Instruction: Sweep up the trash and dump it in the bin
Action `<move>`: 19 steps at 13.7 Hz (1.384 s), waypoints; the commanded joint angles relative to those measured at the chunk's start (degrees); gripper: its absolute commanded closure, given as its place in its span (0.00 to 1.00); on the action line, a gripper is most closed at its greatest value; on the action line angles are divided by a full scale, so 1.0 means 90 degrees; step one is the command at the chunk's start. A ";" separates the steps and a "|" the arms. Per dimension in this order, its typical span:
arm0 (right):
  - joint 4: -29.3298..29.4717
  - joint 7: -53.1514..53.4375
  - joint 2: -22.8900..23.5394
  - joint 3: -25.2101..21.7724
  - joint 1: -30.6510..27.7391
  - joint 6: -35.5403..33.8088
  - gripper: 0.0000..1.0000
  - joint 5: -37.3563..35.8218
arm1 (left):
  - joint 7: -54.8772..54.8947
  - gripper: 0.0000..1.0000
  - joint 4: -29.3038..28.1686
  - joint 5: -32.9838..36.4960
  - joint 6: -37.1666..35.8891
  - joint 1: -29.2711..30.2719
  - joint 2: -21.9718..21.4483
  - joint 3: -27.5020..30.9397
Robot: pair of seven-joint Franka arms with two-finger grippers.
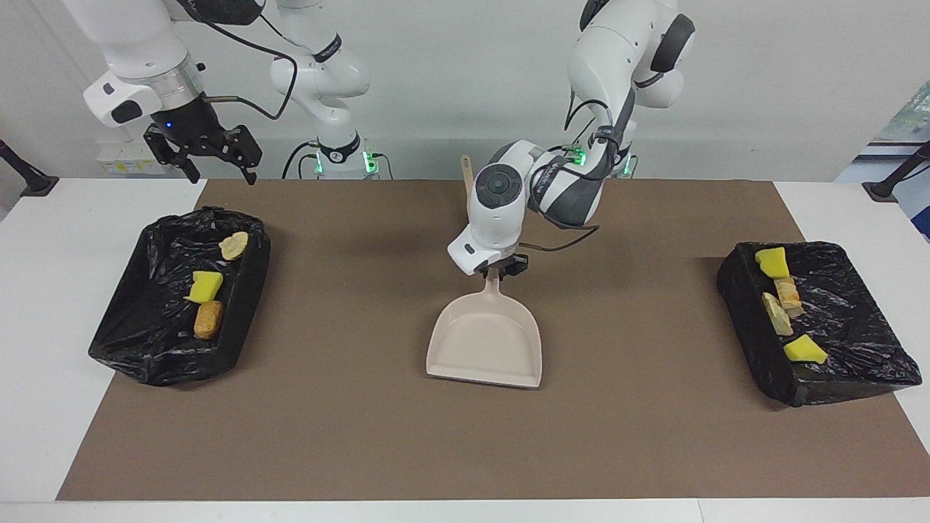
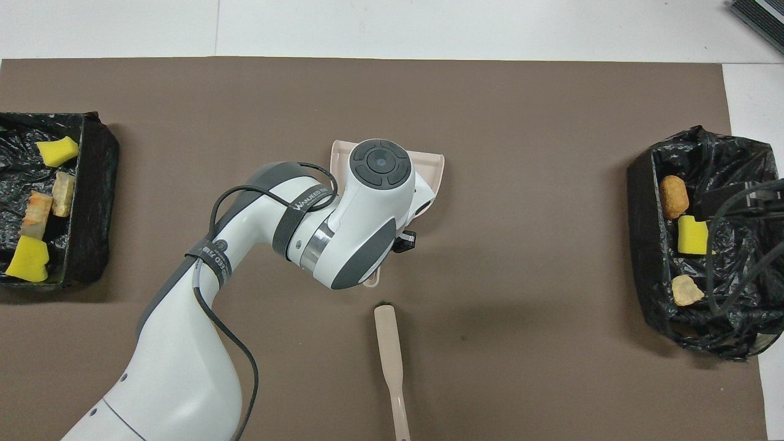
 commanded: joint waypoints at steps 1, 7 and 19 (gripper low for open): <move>0.0069 -0.0183 0.0001 0.0044 -0.0042 0.0057 0.00 -0.0053 | -0.0080 1.00 -0.0083 -0.0105 0.0066 -0.0105 -0.0065 0.0127; -0.0106 0.0022 0.0001 0.0064 -0.0023 0.0340 0.00 0.0181 | 0.0095 0.00 -0.0365 -0.0017 0.0085 0.0148 -0.0483 0.0215; -0.0116 0.0041 -0.0009 0.0054 -0.0023 0.0281 0.00 0.0181 | 0.2916 0.00 -0.3051 0.0344 0.1043 0.2453 -0.3130 0.0215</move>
